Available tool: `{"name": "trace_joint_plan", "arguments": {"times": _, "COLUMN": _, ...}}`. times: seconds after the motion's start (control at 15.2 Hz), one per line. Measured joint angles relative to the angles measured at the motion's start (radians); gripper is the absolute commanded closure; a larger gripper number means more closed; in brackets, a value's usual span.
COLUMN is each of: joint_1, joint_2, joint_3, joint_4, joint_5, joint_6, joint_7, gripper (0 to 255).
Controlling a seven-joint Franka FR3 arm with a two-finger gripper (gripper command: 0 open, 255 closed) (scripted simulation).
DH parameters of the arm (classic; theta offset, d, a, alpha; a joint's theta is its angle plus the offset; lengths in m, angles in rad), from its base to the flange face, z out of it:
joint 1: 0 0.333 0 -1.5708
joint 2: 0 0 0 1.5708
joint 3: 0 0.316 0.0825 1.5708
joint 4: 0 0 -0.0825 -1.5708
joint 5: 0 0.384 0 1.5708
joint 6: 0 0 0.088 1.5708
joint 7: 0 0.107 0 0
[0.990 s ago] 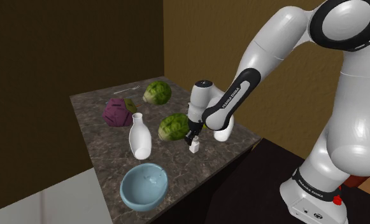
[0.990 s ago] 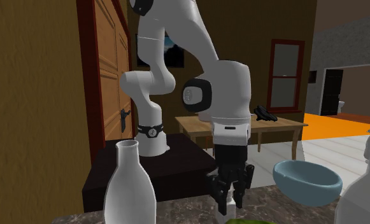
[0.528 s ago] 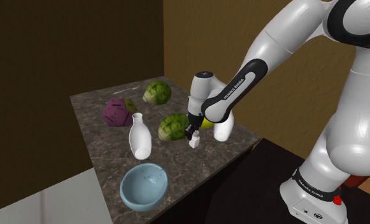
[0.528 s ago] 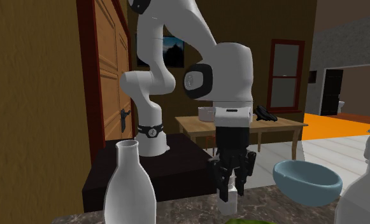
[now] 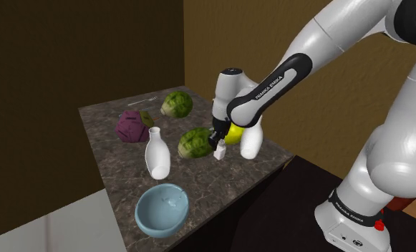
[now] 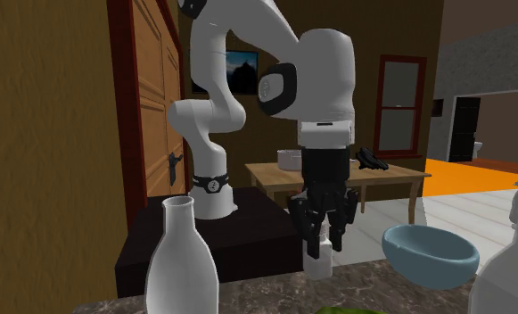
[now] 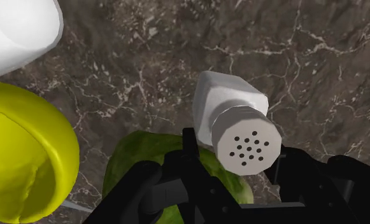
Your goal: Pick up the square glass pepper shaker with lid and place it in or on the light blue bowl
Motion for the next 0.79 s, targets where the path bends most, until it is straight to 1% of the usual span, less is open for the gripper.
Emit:
{"name": "trace_joint_plan", "arguments": {"times": 0.33, "joint_1": 0.001, "joint_2": -0.061, "joint_3": 0.006, "joint_4": 0.004, "joint_5": 0.024, "joint_6": -0.065, "joint_7": -0.016, "gripper": 255}}
{"name": "trace_joint_plan", "arguments": {"times": 0.79, "joint_1": 0.001, "joint_2": -0.131, "joint_3": 0.007, "joint_4": 0.037, "joint_5": 0.05, "joint_6": -0.166, "joint_7": -0.038, "gripper": 255}}
